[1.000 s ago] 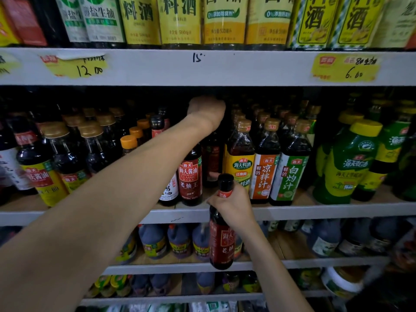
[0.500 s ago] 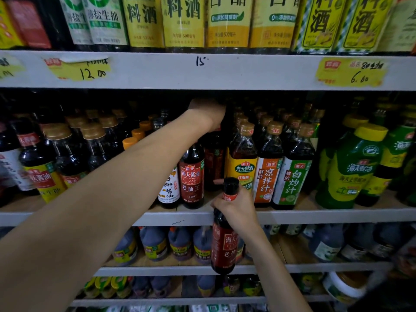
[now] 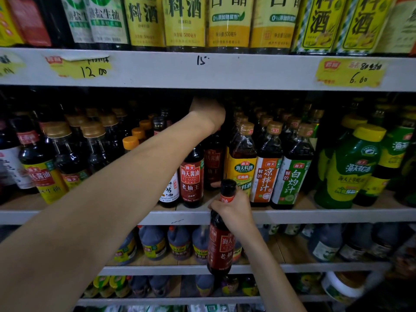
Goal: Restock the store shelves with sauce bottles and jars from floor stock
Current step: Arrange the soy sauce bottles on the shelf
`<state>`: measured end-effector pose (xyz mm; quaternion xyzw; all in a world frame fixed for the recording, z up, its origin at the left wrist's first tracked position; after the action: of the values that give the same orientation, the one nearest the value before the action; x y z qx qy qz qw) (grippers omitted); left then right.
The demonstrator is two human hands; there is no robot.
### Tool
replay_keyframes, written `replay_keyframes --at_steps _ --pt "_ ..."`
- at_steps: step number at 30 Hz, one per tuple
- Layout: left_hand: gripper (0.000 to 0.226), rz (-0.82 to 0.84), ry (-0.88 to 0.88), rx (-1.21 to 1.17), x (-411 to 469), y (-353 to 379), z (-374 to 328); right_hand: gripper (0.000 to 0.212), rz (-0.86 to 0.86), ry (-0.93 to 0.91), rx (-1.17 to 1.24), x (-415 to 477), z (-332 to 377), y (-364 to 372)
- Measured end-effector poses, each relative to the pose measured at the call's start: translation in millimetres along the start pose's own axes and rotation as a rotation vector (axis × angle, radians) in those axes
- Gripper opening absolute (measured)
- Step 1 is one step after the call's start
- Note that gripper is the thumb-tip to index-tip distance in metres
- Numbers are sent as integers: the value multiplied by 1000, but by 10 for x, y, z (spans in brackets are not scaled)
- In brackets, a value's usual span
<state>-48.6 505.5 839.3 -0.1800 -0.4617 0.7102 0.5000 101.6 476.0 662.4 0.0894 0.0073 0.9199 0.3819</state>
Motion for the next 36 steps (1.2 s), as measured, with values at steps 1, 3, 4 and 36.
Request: replay_keyframes --at_steps 1,3,4,36 --pt "22 -5 -11 24 1 7 -4 35 2 7 0 1 -2 0" --pt "21 -23 -29 82 -7 15 -9 35 -1 21 -5 8 -1 -2" --pt "22 -31 -38 110 -15 19 -13 34 -3 26 -5 11 0 -3" --pt "42 -13 -101 204 35 44 -51 29 16 25 -52 27 -2 -69"
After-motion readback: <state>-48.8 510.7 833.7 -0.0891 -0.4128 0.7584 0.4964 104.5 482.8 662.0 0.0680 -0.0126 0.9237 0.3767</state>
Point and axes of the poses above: each hand's wrist, its own x-axis towards the middle knuckle, its own y-axis out of the palm, z = x × y, the point moved 3 cm from there along x, towards the middle knuckle, and after that the axes turned 12 degrees about x, right-handed, at the moved point
